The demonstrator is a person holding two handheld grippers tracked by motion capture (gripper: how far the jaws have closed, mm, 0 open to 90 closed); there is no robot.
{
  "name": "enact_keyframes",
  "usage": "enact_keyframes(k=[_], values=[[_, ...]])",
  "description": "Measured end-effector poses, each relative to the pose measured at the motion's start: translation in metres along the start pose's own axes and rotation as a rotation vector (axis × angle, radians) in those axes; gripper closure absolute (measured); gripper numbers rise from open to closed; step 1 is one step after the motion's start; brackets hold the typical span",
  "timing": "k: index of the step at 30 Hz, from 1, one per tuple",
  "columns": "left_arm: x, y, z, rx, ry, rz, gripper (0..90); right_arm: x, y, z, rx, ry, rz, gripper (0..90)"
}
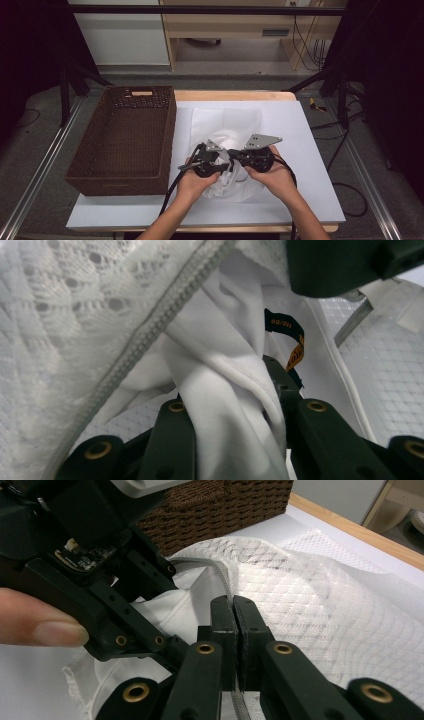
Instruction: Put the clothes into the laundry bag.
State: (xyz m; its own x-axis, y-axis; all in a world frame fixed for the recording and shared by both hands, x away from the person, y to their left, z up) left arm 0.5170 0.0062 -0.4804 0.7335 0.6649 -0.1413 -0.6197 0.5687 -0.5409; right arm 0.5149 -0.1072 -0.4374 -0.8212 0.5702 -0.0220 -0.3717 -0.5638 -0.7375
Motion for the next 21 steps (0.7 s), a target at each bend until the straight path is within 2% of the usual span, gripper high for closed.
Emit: enact_keyframes(k=[21], values=[[0.0039, 0.0018, -0.0051, -0.043, -0.029, 0.013, 71.5, 0.0003, -0.0022, 0.003, -0.031, 0.017, 0.013, 89.4]])
Point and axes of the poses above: each handheld gripper's, and its own axes: z roughly backward along the jaws, y roughly out of its underside, x roughly to its left, the point moved 6 cm from there along -z, roughly forward along the jaws, and after that the axes turned 13 degrees about x, right-handed, at the moved point
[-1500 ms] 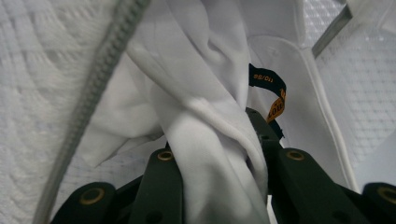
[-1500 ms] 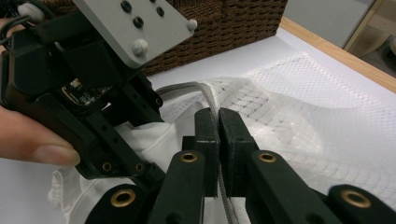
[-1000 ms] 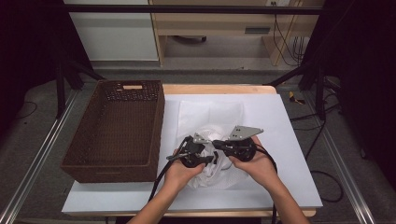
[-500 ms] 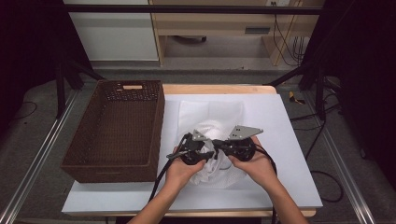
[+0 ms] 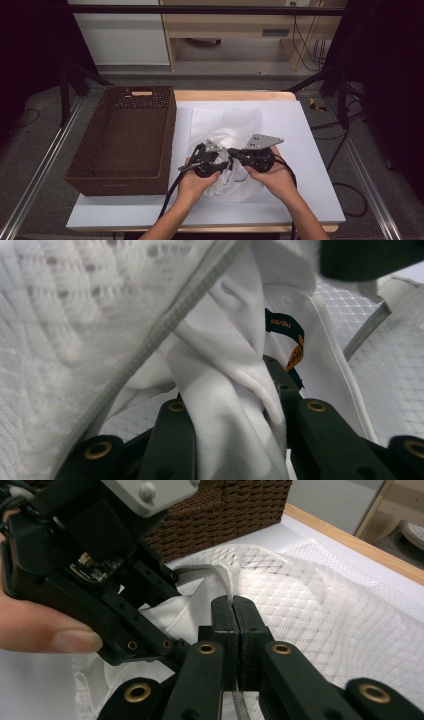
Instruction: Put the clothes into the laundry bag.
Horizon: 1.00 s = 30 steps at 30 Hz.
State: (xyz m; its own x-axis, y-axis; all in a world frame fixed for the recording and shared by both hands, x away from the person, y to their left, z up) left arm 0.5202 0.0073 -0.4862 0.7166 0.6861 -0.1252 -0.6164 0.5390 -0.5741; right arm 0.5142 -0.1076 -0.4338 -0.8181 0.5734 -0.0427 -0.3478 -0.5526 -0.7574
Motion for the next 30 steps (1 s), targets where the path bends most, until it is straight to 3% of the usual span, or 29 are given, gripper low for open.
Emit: enact_keyframes(k=[8, 16, 25, 30], values=[[0.002, 0.0, -0.003, -0.011, 0.021, 0.006, 71.5, -0.002, 0.001, -0.001, 0.002, 0.002, -0.006, 89.4], [-0.004, -0.008, 0.004, -0.029, -0.004, 0.001, 71.6, -0.002, -0.001, 0.001, -0.012, 0.0, -0.01, 89.4], [0.001, -0.019, -0.012, -0.072, -0.011, 0.038, 71.5, -0.003, 0.0, 0.001, -0.011, -0.005, -0.015, 89.4], [0.008, -0.019, -0.019, -0.099, -0.036, 0.062, 71.1, -0.002, 0.001, -0.001, -0.003, -0.007, -0.011, 89.4]])
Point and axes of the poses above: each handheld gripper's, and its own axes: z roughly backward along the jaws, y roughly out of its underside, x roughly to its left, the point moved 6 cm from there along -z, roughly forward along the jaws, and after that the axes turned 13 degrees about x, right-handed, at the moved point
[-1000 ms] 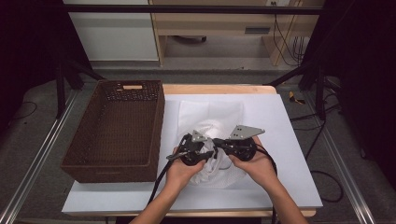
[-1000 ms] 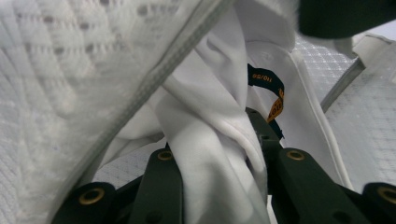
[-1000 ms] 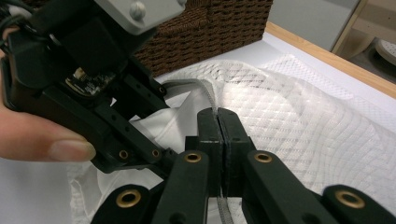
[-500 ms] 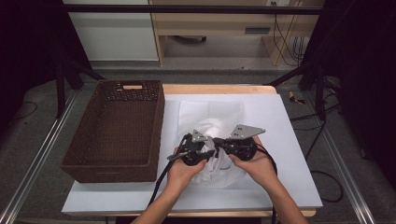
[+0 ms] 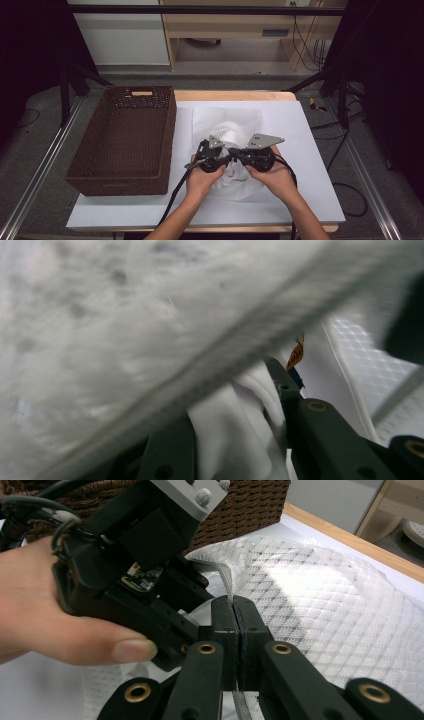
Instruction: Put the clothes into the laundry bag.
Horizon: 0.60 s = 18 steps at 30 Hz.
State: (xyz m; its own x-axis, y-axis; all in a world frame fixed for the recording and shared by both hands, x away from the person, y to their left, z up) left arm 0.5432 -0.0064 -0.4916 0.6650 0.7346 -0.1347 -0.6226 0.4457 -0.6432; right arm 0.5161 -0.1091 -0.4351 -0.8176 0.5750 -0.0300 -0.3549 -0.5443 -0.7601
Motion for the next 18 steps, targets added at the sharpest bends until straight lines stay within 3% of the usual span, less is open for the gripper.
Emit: enact_keyframes(k=[8, 18], values=[[0.011, 0.001, -0.008, -0.024, -0.023, 0.027, 70.4, 0.001, 0.002, -0.003, 0.01, -0.007, 0.0, 89.4], [0.013, -0.001, -0.013, -0.045, -0.018, 0.024, 69.6, -0.002, 0.005, -0.005, 0.019, -0.007, -0.004, 89.4]])
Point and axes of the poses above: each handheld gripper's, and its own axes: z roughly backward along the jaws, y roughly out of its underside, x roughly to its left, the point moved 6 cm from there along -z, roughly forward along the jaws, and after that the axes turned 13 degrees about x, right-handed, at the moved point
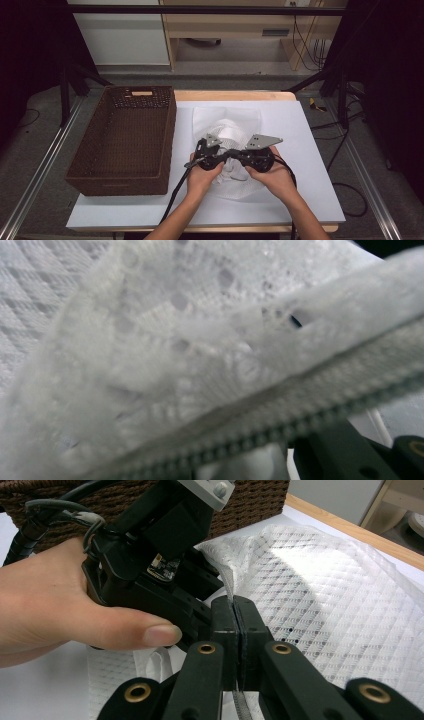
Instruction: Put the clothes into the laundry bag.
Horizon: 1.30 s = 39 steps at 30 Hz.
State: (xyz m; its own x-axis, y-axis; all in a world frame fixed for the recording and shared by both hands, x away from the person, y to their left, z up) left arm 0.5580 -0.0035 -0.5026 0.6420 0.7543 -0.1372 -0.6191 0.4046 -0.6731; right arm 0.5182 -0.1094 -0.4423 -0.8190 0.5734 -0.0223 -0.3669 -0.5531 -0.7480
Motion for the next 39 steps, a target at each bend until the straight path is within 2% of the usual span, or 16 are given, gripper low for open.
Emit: enact_keyframes(k=[7, 10, 13, 21, 29, 36, 39], values=[[-0.001, 0.001, -0.006, -0.001, -0.011, -0.027, 66.8, -0.001, 0.001, -0.002, 0.007, 0.005, -0.003, 89.4], [-0.001, 0.002, -0.008, 0.002, -0.008, -0.027, 64.4, -0.002, 0.002, -0.002, 0.008, 0.006, -0.004, 89.4], [-0.002, 0.003, -0.009, 0.004, -0.011, -0.038, 59.3, -0.003, 0.003, -0.003, 0.014, 0.008, -0.006, 89.4], [-0.005, 0.006, -0.009, 0.008, -0.022, -0.05, 52.8, -0.007, 0.005, -0.002, 0.014, 0.011, -0.018, 89.4], [-0.012, 0.009, -0.005, 0.021, 0.005, -0.049, 40.8, -0.011, 0.008, -0.001, 0.013, 0.02, -0.031, 89.3], [-0.019, 0.007, 0.002, 0.0, 0.036, -0.05, 28.7, -0.014, 0.009, 0.001, 0.009, 0.025, -0.04, 89.3], [-0.021, 0.007, 0.006, -0.011, 0.034, -0.065, 27.9, -0.015, 0.009, 0.002, 0.005, 0.026, -0.041, 89.2]])
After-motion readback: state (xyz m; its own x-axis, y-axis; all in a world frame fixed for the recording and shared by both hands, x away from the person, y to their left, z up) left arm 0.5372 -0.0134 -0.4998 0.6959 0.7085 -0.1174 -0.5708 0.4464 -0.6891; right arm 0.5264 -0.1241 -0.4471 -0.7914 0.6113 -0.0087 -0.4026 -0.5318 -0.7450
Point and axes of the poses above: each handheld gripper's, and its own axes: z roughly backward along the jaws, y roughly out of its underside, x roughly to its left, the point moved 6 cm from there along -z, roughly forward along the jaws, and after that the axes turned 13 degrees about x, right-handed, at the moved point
